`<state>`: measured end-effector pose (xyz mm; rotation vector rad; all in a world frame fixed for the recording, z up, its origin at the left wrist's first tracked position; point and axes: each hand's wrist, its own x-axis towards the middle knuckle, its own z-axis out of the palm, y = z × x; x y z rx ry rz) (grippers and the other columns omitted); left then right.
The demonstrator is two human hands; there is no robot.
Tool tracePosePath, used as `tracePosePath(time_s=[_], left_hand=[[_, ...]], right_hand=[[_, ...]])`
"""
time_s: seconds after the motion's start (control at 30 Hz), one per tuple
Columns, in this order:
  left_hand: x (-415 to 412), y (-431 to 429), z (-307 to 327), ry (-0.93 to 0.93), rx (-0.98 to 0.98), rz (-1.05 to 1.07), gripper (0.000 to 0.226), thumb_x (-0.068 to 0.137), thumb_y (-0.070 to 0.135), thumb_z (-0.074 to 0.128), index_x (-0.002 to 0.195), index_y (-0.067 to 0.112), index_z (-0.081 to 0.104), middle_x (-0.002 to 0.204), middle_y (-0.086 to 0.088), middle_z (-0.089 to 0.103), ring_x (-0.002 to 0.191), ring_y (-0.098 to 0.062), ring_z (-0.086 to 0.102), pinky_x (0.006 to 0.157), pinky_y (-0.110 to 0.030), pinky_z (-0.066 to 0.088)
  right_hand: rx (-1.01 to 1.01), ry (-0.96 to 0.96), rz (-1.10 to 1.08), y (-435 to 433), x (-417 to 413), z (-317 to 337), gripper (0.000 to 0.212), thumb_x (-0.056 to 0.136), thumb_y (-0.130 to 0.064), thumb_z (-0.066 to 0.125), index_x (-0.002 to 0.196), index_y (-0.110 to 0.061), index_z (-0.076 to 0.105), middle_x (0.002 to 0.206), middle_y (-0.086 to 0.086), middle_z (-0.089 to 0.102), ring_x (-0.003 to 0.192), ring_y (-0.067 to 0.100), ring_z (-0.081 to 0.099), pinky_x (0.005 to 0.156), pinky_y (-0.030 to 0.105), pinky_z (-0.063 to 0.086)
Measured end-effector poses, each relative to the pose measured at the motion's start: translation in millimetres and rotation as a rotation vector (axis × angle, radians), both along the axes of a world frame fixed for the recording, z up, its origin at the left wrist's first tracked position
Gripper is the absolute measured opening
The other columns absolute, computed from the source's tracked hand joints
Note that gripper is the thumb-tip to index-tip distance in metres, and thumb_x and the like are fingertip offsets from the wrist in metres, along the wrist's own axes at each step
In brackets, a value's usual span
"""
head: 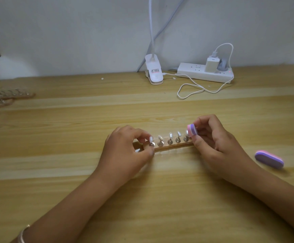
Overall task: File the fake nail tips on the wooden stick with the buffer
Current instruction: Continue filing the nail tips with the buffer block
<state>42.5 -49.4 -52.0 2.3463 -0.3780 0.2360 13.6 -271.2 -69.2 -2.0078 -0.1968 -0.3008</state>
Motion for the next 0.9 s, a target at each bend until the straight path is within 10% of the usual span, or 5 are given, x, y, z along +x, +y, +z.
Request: tracePosePath(time_s=[0.47,0.67,0.9], left_hand=[[5,0,-5,0.056,-0.085,0.002,0.015,0.077,0.016,0.075,0.081,0.031,0.074,0.071,0.015,0.059,0.066,0.013,0.045,0.057,-0.005,0.030],[0,-6,0,0.058,-0.059,-0.048,0.024,0.069,0.047,0.070,0.092,0.044,0.068,0.095,0.015,0.059,0.099,-0.003,0.048,0.093,-0.036,0.040],[3,-14,2,0.046,-0.122,-0.081,0.012,0.076,0.027,0.079,0.082,0.035,0.074,0.094,0.012,0.057,0.099,-0.006,0.045,0.098,-0.043,0.038]], right_hand=[[-0.011,-0.022,0.005,1,1,-1,0.009,0.099,-0.021,0.060,0.101,-0.027,0.054,0.097,-0.013,0.069,0.091,0.007,0.068,0.082,0.013,0.050],[0.000,-0.021,0.004,0,1,-1,0.012,0.099,-0.018,0.060,0.101,-0.027,0.053,0.098,-0.015,0.069,0.091,0.003,0.068,0.083,0.011,0.049],[-0.001,-0.019,0.007,1,1,0,0.011,0.098,-0.019,0.060,0.100,-0.027,0.054,0.098,-0.016,0.069,0.092,0.004,0.068,0.083,0.011,0.049]])
